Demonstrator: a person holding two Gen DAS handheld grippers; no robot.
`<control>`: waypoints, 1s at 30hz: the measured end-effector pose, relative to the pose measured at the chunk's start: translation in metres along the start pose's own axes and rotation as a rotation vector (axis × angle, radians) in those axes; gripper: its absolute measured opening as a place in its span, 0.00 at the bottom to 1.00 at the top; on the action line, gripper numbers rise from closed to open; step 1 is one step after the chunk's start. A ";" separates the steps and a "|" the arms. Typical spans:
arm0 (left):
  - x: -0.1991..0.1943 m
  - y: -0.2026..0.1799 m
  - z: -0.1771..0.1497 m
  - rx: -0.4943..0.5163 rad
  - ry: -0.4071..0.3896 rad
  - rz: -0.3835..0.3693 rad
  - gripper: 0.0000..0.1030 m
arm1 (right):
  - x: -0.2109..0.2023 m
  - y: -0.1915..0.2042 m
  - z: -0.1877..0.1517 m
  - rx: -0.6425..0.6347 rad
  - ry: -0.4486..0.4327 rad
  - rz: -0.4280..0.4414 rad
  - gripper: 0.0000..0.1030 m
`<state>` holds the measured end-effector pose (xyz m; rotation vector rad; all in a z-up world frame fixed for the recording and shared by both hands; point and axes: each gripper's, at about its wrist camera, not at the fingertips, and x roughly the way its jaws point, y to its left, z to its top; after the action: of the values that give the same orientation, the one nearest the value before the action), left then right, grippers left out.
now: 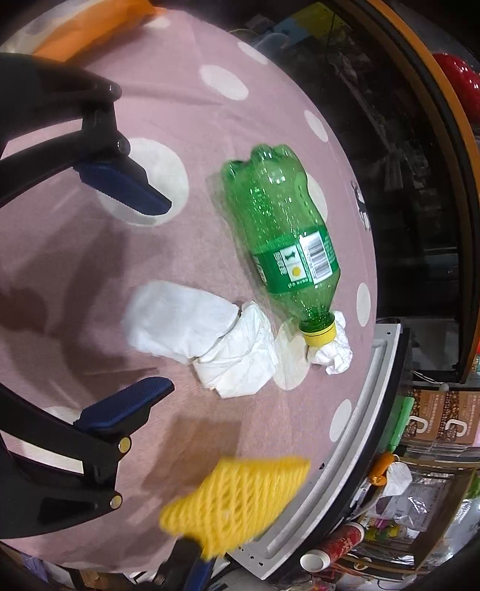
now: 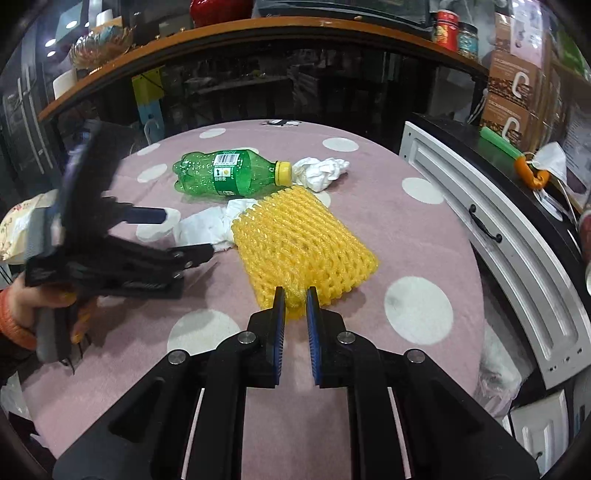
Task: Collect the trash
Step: 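Grasp the white tissue with the left tool while the right tool lifts the yellow net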
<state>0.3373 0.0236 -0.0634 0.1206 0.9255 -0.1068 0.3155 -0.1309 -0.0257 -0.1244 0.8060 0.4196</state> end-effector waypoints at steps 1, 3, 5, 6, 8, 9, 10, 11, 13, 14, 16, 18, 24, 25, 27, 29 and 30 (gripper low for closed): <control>0.005 -0.002 0.003 0.003 0.009 0.008 0.78 | -0.005 -0.002 -0.003 0.011 -0.007 -0.002 0.12; 0.013 -0.004 0.006 0.004 0.022 0.016 0.72 | -0.014 -0.005 -0.008 0.023 -0.022 -0.003 0.12; 0.015 -0.004 0.008 -0.010 0.018 0.009 0.66 | -0.022 -0.007 -0.013 0.032 -0.033 0.000 0.12; 0.015 -0.004 0.009 -0.019 0.018 0.006 0.57 | -0.026 -0.008 -0.016 0.037 -0.038 -0.003 0.12; 0.013 -0.003 0.010 -0.039 0.015 -0.008 0.43 | -0.030 -0.008 -0.020 0.044 -0.042 -0.008 0.12; 0.012 -0.004 0.010 -0.043 0.011 -0.008 0.33 | -0.031 -0.008 -0.023 0.052 -0.043 -0.010 0.12; 0.009 -0.004 0.009 -0.047 0.002 -0.003 0.23 | -0.032 -0.009 -0.024 0.058 -0.043 -0.008 0.12; 0.007 -0.005 0.008 -0.051 -0.004 -0.001 0.20 | -0.034 -0.009 -0.026 0.065 -0.046 -0.009 0.12; 0.000 -0.005 0.005 -0.068 -0.023 -0.005 0.11 | -0.036 -0.007 -0.030 0.066 -0.054 -0.019 0.12; -0.004 -0.005 0.003 -0.074 -0.034 -0.008 0.11 | -0.037 -0.005 -0.032 0.067 -0.057 -0.019 0.12; -0.013 -0.005 -0.001 -0.080 -0.054 -0.007 0.08 | -0.039 -0.003 -0.036 0.079 -0.060 -0.010 0.12; -0.021 -0.004 -0.005 -0.089 -0.074 -0.014 0.08 | -0.042 -0.002 -0.041 0.090 -0.063 -0.005 0.12; -0.060 -0.001 -0.021 -0.103 -0.148 -0.033 0.07 | -0.055 -0.001 -0.055 0.120 -0.075 0.004 0.12; -0.069 -0.001 -0.026 -0.100 -0.165 -0.033 0.07 | -0.058 0.000 -0.058 0.123 -0.078 0.003 0.12; -0.082 -0.002 -0.033 -0.099 -0.188 -0.040 0.07 | -0.065 0.001 -0.064 0.125 -0.085 -0.001 0.12; -0.095 -0.005 -0.044 -0.100 -0.204 -0.052 0.07 | -0.073 0.004 -0.071 0.126 -0.093 -0.003 0.12; -0.101 -0.006 -0.049 -0.100 -0.211 -0.059 0.07 | -0.076 0.005 -0.073 0.128 -0.094 -0.001 0.12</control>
<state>0.2374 0.0290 -0.0119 -0.0104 0.7220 -0.1253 0.2175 -0.1694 -0.0215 0.0136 0.7374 0.3688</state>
